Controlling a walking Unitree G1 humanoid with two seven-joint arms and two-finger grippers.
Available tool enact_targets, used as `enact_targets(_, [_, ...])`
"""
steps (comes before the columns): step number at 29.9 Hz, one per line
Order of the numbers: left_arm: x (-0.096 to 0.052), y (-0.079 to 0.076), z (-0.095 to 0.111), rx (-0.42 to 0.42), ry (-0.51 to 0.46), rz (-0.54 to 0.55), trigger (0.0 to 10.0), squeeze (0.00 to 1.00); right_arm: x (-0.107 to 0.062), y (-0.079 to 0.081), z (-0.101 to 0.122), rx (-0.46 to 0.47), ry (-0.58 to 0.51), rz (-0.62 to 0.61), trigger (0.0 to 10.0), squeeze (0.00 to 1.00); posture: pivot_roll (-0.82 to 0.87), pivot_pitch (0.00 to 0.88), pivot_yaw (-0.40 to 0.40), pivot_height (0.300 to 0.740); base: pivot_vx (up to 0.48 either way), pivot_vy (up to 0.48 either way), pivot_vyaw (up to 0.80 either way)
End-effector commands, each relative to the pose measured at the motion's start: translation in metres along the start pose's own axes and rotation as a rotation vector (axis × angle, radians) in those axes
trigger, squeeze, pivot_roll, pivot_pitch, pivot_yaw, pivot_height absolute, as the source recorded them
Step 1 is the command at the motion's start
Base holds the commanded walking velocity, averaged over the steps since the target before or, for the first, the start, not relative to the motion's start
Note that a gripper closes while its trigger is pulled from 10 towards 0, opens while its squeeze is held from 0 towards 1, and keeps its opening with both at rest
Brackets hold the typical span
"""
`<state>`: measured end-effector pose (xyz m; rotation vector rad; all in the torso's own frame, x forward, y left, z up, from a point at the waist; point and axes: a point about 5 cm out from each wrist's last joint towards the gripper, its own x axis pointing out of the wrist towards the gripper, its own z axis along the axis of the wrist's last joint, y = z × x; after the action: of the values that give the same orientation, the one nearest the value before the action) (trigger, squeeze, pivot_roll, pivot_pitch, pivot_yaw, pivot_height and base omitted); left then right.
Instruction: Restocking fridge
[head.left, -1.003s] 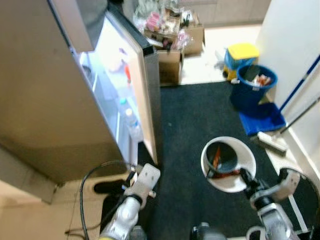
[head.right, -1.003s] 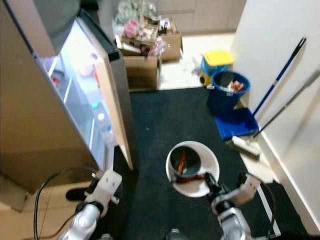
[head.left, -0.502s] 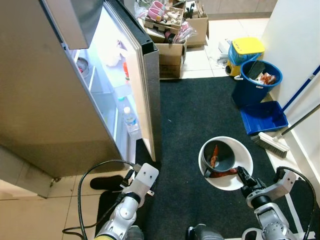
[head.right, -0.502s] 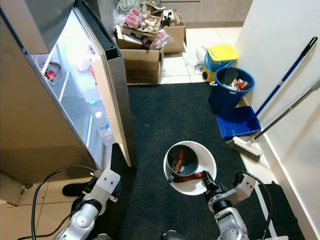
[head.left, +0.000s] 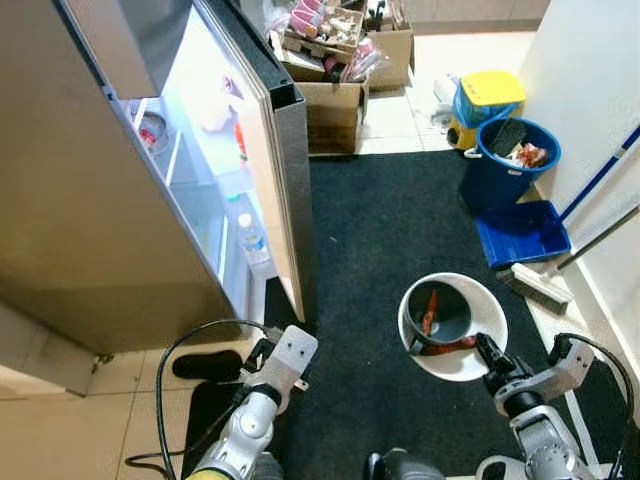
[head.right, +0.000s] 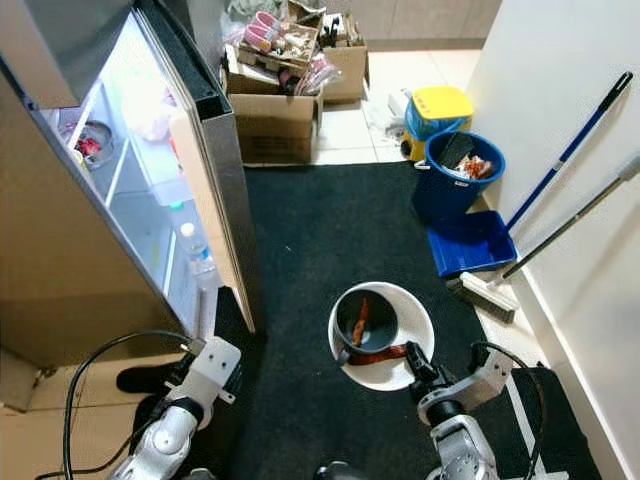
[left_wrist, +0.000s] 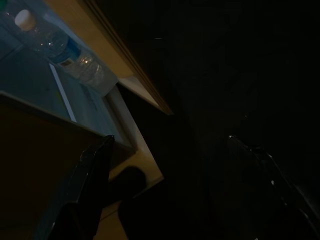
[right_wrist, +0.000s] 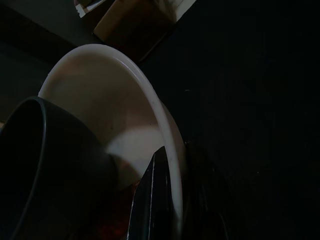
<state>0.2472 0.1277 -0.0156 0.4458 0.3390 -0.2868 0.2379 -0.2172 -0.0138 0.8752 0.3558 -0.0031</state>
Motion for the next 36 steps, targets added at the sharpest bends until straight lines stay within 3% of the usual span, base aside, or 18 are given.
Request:
enact_targets(1, [-0.0022, -0.0047, -0.0056, -0.003, 0.031, -0.008, 10.0, 0.00, -0.0015, -0.0016, 0.0010, -0.007, -0.007, -0.001, 10.0, 0.00, -0.07, 0.120, -0.015, 0.740, 0.000, -0.480, 0.00])
enact_targets(11, [-0.0021, -0.0047, -0.0061, -0.012, 0.037, -0.003, 10.0, 0.00, -0.0016, -0.0016, 0.0013, -0.007, -0.007, -0.001, 10.0, 0.00, -0.08, 0.121, -0.015, 0.740, 0.000, -0.480, 0.00])
enact_targets(33, [-0.0014, -0.0028, -0.0067, -0.047, 0.054, 0.011, 10.0, 0.00, -0.0014, -0.0016, 0.0017, -0.009, -0.007, 0.001, 10.0, 0.00, -0.08, 0.121, -0.016, 0.740, 0.000, 0.000, 0.00])
enact_targets(36, [-0.0015, -0.0029, -0.0034, -0.112, 0.029, 0.002, 10.0, 0.00, -0.0013, -0.0009, 0.0018, -0.016, -0.005, 0.005, 10.0, 0.00, -0.08, 0.120, -0.015, 0.740, 0.000, 0.000, 0.00])
